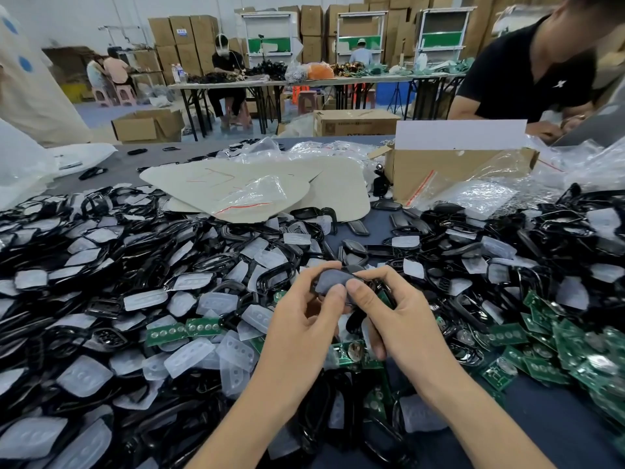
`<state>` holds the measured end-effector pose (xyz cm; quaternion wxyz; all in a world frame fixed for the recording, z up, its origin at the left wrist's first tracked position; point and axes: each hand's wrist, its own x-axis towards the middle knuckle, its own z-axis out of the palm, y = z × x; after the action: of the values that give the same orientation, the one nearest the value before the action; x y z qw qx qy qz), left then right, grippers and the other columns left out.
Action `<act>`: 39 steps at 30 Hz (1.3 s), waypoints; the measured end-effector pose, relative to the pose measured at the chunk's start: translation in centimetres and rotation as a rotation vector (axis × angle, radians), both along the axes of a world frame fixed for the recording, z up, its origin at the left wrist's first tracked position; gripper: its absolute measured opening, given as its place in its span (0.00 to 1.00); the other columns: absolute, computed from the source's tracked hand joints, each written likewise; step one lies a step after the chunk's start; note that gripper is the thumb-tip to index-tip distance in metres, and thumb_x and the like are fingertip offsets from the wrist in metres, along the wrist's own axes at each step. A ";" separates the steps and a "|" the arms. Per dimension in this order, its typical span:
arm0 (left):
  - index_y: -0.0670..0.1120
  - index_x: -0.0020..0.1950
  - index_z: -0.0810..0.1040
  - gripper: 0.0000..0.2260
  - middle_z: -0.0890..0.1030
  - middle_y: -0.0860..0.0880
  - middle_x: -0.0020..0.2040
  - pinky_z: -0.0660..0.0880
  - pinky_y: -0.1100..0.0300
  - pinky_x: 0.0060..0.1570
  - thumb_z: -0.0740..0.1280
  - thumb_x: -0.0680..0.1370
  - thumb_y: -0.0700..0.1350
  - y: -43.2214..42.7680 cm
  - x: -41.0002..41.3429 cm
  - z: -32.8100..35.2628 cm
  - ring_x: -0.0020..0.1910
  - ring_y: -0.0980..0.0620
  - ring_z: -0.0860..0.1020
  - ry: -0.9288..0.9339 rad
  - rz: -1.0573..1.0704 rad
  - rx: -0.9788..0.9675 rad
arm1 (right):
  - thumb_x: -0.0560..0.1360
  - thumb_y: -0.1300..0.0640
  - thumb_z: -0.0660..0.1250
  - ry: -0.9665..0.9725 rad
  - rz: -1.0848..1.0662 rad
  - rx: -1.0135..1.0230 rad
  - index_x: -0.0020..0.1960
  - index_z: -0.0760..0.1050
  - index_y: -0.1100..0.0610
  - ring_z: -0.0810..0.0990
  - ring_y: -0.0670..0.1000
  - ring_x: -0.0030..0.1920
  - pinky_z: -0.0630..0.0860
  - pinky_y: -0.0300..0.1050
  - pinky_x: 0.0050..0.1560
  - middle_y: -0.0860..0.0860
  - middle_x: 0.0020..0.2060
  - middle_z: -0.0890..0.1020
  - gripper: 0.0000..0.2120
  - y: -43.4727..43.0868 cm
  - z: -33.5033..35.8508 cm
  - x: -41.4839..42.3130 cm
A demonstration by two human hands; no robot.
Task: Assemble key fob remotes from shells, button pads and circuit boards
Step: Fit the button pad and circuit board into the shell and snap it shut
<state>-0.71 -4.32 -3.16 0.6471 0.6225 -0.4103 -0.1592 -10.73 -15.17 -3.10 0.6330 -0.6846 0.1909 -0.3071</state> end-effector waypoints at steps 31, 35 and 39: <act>0.49 0.57 0.70 0.05 0.86 0.50 0.46 0.77 0.66 0.40 0.64 0.82 0.44 -0.1 0.9 -0.2 0.41 0.55 0.82 0.200 0.092 0.023 | 0.84 0.65 0.57 -0.248 0.096 0.463 0.65 0.71 0.60 0.85 0.56 0.58 0.82 0.44 0.51 0.55 0.57 0.85 0.11 -0.8 -0.4 0.6; 0.50 0.55 0.71 0.05 0.84 0.53 0.45 0.77 0.66 0.44 0.64 0.83 0.41 -0.3 0.4 -0.5 0.43 0.55 0.83 0.110 0.142 0.016 | 0.83 0.63 0.61 -0.206 0.024 0.420 0.62 0.71 0.54 0.85 0.55 0.58 0.82 0.52 0.57 0.54 0.54 0.87 0.09 -0.6 -0.8 0.8; 0.54 0.52 0.72 0.06 0.84 0.54 0.44 0.79 0.64 0.44 0.64 0.82 0.42 -0.2 0.2 -0.5 0.42 0.55 0.83 0.031 0.205 -0.016 | 0.82 0.66 0.62 -0.209 0.025 0.425 0.56 0.70 0.53 0.85 0.55 0.55 0.83 0.48 0.52 0.55 0.53 0.86 0.09 0.0 -1.1 1.1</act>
<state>-0.52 -4.53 -3.65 0.6713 0.6535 -0.3357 -0.0983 -9.63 -15.18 -4.24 0.7829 -0.5028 0.1762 -0.3211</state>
